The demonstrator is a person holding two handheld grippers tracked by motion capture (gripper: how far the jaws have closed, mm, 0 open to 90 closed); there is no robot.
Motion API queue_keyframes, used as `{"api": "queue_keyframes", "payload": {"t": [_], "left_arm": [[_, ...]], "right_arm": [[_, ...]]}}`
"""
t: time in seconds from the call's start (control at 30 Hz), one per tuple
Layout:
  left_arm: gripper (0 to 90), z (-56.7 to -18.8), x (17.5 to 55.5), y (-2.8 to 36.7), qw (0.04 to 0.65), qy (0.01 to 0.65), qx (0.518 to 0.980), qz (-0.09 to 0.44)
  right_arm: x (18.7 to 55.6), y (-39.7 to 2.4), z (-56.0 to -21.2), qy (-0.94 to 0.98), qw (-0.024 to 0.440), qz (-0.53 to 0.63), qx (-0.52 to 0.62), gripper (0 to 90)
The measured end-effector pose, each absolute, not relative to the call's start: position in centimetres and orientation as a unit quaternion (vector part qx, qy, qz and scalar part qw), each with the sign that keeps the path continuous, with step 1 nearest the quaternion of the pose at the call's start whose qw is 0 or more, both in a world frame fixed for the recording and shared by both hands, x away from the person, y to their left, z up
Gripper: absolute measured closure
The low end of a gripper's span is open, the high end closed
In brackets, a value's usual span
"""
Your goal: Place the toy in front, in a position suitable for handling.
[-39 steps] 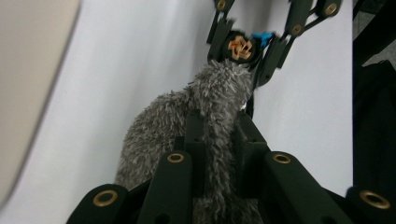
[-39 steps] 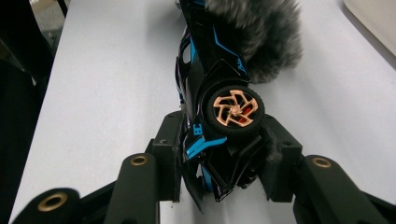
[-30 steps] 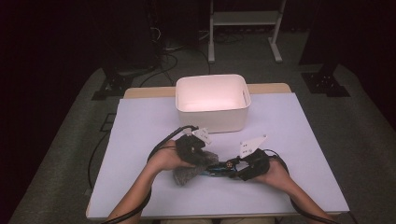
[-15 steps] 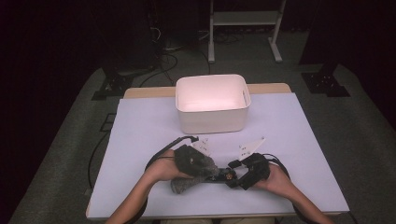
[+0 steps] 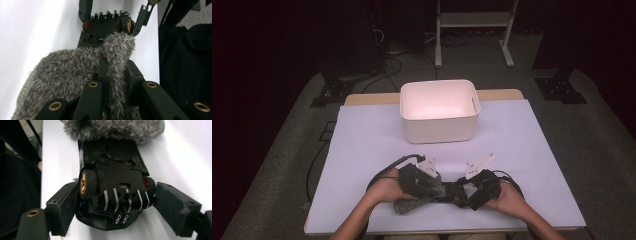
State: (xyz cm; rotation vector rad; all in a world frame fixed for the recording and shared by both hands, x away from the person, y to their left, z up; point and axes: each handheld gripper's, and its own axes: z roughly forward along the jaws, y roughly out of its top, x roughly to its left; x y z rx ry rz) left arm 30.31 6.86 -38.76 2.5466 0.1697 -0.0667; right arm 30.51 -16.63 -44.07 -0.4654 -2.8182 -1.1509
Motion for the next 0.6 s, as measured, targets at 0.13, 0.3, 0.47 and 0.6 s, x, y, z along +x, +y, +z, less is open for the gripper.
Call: {"api": "queue_keyframes", "payload": {"t": [0.13,0.3,0.47,0.6], "left_arm": [[78.1,-39.6,30.3,6.7,0.285,0.064,0.956,-0.029],[78.2,-39.6,30.3,6.6,0.284,0.063,0.956,-0.029],[78.2,-39.5,30.3,5.5,0.284,0.052,0.957,-0.032],[78.2,-39.5,30.2,4.3,0.284,0.039,0.957,-0.036]], "right_arm": [[30.2,-16.4,-44.3,-0.920,0.019,-0.365,-0.143,22.0],[30.1,-16.7,-44.5,-0.920,0.024,-0.365,-0.143,21.6],[29.9,-16.8,-44.9,-0.920,0.020,-0.368,-0.132,22.4],[29.3,-16.5,-44.9,-0.924,-0.004,-0.367,-0.111,23.0]]}}
